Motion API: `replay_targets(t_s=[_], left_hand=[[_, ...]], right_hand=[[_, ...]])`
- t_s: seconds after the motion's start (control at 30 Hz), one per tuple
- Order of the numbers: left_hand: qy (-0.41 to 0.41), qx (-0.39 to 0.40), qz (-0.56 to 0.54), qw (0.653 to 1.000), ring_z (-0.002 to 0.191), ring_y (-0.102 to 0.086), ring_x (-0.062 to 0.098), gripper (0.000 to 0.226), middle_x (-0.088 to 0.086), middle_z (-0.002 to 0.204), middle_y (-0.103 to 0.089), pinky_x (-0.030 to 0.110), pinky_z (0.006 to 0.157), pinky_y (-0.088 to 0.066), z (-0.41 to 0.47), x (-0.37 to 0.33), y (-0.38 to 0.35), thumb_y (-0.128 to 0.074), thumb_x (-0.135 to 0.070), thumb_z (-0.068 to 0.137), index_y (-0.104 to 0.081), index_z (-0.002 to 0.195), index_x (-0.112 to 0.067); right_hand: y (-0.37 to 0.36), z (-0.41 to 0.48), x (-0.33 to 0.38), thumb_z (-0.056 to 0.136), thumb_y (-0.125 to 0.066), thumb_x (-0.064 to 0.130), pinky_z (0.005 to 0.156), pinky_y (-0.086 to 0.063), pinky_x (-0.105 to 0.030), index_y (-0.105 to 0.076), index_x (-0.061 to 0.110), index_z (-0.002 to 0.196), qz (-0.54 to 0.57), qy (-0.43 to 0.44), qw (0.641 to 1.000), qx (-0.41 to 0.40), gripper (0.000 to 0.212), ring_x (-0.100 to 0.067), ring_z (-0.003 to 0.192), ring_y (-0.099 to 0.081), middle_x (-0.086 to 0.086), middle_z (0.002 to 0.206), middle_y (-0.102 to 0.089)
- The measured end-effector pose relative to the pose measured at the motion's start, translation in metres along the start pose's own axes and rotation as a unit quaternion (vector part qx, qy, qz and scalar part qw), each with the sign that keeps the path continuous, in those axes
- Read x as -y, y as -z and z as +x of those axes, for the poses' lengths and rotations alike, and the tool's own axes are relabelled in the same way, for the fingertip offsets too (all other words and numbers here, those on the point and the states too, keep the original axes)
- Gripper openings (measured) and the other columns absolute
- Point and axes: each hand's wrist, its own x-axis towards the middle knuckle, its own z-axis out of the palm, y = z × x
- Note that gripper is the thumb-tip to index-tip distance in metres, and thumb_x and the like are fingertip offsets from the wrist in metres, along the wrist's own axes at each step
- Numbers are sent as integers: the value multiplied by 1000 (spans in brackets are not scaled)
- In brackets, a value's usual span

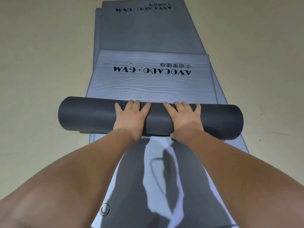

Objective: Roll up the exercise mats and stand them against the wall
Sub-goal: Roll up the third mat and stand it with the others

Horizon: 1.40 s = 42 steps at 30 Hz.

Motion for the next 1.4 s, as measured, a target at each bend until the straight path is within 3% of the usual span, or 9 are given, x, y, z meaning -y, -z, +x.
replay_targets(t_s=[0.2, 0.33, 0.43, 0.6, 0.73, 0.93, 1.1, 1.23, 1.4], left_hand=[[-20, 33, -15, 999, 119, -41, 28, 94, 3, 128, -43, 65, 104, -30, -65, -18, -4, -80, -42, 71, -22, 144, -33], [-19, 126, -15, 992, 121, -39, 30, 97, 5, 131, -40, 61, 102, -31, -116, -39, 2, -75, -24, 71, -17, 148, -33], [-20, 153, -10, 988, 122, -38, 30, 102, 5, 132, -41, 59, 101, -32, -137, -49, -1, -76, -20, 69, -15, 150, -34], [-28, 216, -64, 974, 131, -43, 26, 116, -3, 136, -48, 56, 100, -35, -99, -29, 10, -92, -43, 57, -23, 150, -41], [-40, 143, -64, 987, 156, 3, 31, 135, 0, 169, 1, 74, 113, -7, -116, -28, -2, -79, -69, 61, 11, 157, -40], [-24, 54, -39, 997, 148, 35, 35, 154, 4, 161, 38, 76, 112, 9, -136, -26, -38, -64, -93, 47, 37, 149, -36], [-3, 85, -39, 996, 152, 23, 34, 160, 1, 165, 28, 74, 113, 5, -87, -18, -21, -72, -90, 40, 32, 150, -40], [-1, 121, -47, 991, 154, 11, 36, 157, -2, 169, 11, 75, 114, 1, -46, -5, -1, -73, -90, 37, 19, 155, -43], [-28, -7, 15, 999, 154, 11, 40, 149, 6, 169, 13, 77, 113, -1, -53, -25, -14, -70, -88, 51, 15, 158, -29]], right_hand=[[-15, -67, 7, 73, -82, 48, 120, -9, -68, -4, 41, 162, 29, 18, 998, 50, 118, -25, 151, -24, 0, 161, -30], [-27, -118, 10, 72, -80, 52, 120, -5, -68, -3, 42, 161, 40, 28, 994, 95, 118, -25, 152, -23, 2, 161, -29], [-32, -150, 8, 74, -80, 58, 122, 4, -68, 3, 41, 162, 43, 33, 994, 92, 122, -28, 159, -8, -3, 171, -13], [-62, -189, 18, 59, -61, 88, 119, 12, -70, 15, 40, 162, 68, 0, 998, 2, 137, -38, 158, 16, -13, 173, 9], [-60, -165, 15, 56, -58, 96, 118, 18, -68, 28, 41, 157, 69, -12, 997, 20, 143, -35, 154, 29, -9, 171, 23], [-24, -97, 1, 53, -37, 108, 121, 12, -68, 9, 44, 162, 89, -20, 995, 48, 135, -32, 159, 16, -3, 174, 3], [-44, -116, 4, 67, -42, 97, 120, 8, -71, -2, 39, 164, 68, -15, 994, -81, 120, -40, 158, 11, -14, 173, 4], [-63, -114, 1, 52, -64, 92, 119, 2, -75, -2, 38, 163, 34, -16, 997, -60, 138, -42, 158, 7, -13, 173, 2], [-28, -54, -16, 50, -69, 94, 119, 9, -71, 14, 42, 160, 7, -15, 1000, -21, 148, -37, 159, 8, -9, 173, 2]])
